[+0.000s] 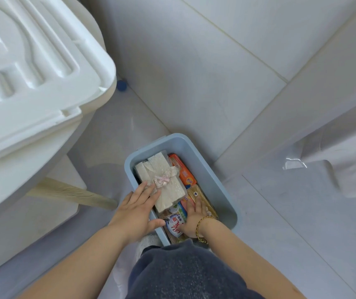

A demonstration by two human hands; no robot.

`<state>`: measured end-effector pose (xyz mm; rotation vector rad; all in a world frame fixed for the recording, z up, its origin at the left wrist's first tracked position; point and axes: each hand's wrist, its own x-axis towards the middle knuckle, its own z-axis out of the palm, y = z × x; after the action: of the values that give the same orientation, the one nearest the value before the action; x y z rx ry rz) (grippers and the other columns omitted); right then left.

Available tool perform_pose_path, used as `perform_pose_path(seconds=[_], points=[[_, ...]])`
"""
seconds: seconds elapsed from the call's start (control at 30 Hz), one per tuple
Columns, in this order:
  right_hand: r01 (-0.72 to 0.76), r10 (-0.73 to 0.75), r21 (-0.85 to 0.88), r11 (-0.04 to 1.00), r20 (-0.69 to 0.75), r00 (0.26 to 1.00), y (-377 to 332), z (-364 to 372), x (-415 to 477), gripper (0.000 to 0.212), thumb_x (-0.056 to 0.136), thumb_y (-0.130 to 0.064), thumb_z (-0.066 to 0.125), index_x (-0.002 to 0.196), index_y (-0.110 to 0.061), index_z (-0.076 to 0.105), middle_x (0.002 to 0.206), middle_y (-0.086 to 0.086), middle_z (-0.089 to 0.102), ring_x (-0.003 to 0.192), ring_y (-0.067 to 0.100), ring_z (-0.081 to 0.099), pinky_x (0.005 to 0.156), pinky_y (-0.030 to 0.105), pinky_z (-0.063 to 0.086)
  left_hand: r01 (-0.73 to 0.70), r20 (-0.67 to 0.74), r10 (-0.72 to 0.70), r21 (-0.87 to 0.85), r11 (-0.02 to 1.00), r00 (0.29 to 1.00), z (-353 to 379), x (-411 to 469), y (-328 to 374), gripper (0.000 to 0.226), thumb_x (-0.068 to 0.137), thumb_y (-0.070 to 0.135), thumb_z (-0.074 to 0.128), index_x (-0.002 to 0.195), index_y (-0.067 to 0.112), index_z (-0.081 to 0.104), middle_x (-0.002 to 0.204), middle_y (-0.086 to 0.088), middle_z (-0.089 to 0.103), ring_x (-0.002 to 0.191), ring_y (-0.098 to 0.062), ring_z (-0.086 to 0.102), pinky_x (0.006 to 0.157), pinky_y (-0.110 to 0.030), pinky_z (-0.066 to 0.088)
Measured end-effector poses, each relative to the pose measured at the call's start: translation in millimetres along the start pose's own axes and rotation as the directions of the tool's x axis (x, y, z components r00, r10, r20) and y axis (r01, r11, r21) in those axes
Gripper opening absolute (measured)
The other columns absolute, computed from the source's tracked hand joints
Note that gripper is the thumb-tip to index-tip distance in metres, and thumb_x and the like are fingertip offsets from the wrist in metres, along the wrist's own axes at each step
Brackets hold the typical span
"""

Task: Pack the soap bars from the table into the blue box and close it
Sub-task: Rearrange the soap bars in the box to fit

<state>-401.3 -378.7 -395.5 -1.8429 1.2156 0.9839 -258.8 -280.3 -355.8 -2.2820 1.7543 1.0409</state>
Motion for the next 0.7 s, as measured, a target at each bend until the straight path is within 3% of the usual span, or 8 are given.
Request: perform_pose_path(seconds=[0.17, 0.23, 0.3, 0.37, 0.43, 0.53, 0.63, 0.7], points=[[0.061, -0.060, 0.010, 0.998, -0.039, 0.997, 7.8, -7.3, -7.9, 0.078, 0.090, -0.027, 0.048, 0.145, -0.018, -0.007, 0.155, 0.007, -0.020, 0.144, 0.026, -0.009, 0.117, 0.041, 0.004, 0.003, 0.003, -0.003, 0.026, 1.000, 1.000, -1.7, -0.9, 1.4, 0.075, 0.089, 0.054, 0.035, 0.142, 0.024, -0.009, 0.153, 0.003, -0.019, 0.137, -0.014, -0.025, 0.114, -0.035, -0.006], [0.086, -0.083, 0.040, 0.995, -0.073, 0.994, 8.8, -15.9, -14.5, 0.072, 0.090, -0.021, 0.047, 0.146, -0.018, 0.001, 0.157, 0.009, 0.000, 0.142, 0.028, 0.012, 0.116, 0.039, 0.017, 0.007, 0.001, -0.007, 0.053, 0.999, 1.000, -5.1, -2.5, 2.5, 0.072, 0.090, 0.053, 0.032, 0.143, 0.023, -0.009, 0.154, 0.002, -0.017, 0.138, -0.014, -0.022, 0.115, -0.034, -0.005], [0.115, -0.105, 0.086, 0.990, -0.117, 0.988, 9.3, -25.7, -23.0, 0.060, 0.092, -0.017, 0.043, 0.144, -0.018, 0.013, 0.147, 0.012, 0.031, 0.129, 0.028, 0.039, 0.108, 0.036, 0.036, 0.008, -0.010, -0.007, 0.047, 0.999, 1.000, -11.0, -6.5, 4.3, 0.067, 0.092, 0.049, 0.030, 0.143, 0.022, -0.005, 0.155, 0.002, -0.011, 0.140, -0.014, -0.017, 0.115, -0.034, -0.001], [0.138, -0.126, 0.077, 0.987, -0.151, 0.981, 10.1, -34.0, -38.5, 0.050, 0.095, -0.018, 0.036, 0.142, -0.019, 0.020, 0.134, 0.012, 0.047, 0.117, 0.027, 0.050, 0.098, 0.033, 0.042, 0.003, -0.036, -0.003, -0.004, 1.000, 0.999, -19.0, -15.9, 7.5, 0.061, 0.094, 0.044, 0.031, 0.144, 0.022, 0.003, 0.156, 0.002, 0.000, 0.142, -0.014, -0.006, 0.115, -0.032, 0.005], [0.179, -0.161, 0.059, 0.982, -0.235, 0.959, 10.9, -44.5, -54.1, 0.042, 0.096, -0.017, 0.032, 0.138, -0.016, 0.032, 0.129, 0.012, 0.053, 0.113, 0.027, 0.053, 0.092, 0.029, 0.043, 0.001, -0.098, -0.005, -0.040, 0.999, 0.995, -29.5, -29.0, 10.5, 0.053, 0.095, 0.038, 0.034, 0.143, 0.024, 0.016, 0.154, 0.003, 0.015, 0.141, -0.015, 0.011, 0.113, -0.031, 0.016], [0.269, -0.211, 0.135, 0.954, -0.340, 0.916, 8.0, -63.9, -84.9, 0.032, 0.093, -0.016, 0.037, 0.116, -0.009, 0.059, 0.120, 0.012, 0.061, 0.109, 0.027, 0.055, 0.089, 0.027, 0.043, 0.009, -0.239, -0.025, -0.069, 0.998, 0.971, -47.2, -56.2, 15.7, 0.044, 0.095, 0.036, 0.037, 0.137, 0.028, 0.031, 0.146, 0.004, 0.036, 0.133, -0.015, 0.032, 0.106, -0.029, 0.030], [0.368, -0.286, 0.147, 0.918, -0.397, 0.872, -4.3, -87.0, -126.6, 0.024, 0.090, -0.011, 0.043, 0.094, -0.005, 0.066, 0.106, 0.016, 0.065, 0.096, 0.026, 0.060, 0.085, 0.031, 0.048, -0.040, -0.390, 0.002, -0.091, 0.995, 0.921, -70.3, -92.4, 26.1, 0.038, 0.094, 0.036, 0.039, 0.132, 0.029, 0.041, 0.138, 0.008, 0.047, 0.126, -0.011, 0.041, 0.102, -0.023, 0.032], [0.449, -0.347, 0.157, 0.880, -0.434, 0.832, -20.4, -102.7, -163.4, 0.021, 0.090, -0.011, 0.046, 0.087, -0.006, 0.066, 0.096, 0.012, 0.068, 0.081, 0.019, 0.062, 0.069, 0.022, 0.051, -0.095, -0.507, 0.030, -0.102, 0.990, 0.862, -88.6, -125.8, 31.9, 0.036, 0.093, 0.036, 0.042, 0.128, 0.029, 0.046, 0.133, 0.011, 0.051, 0.122, -0.008, 0.045, 0.099, -0.020, 0.032]])
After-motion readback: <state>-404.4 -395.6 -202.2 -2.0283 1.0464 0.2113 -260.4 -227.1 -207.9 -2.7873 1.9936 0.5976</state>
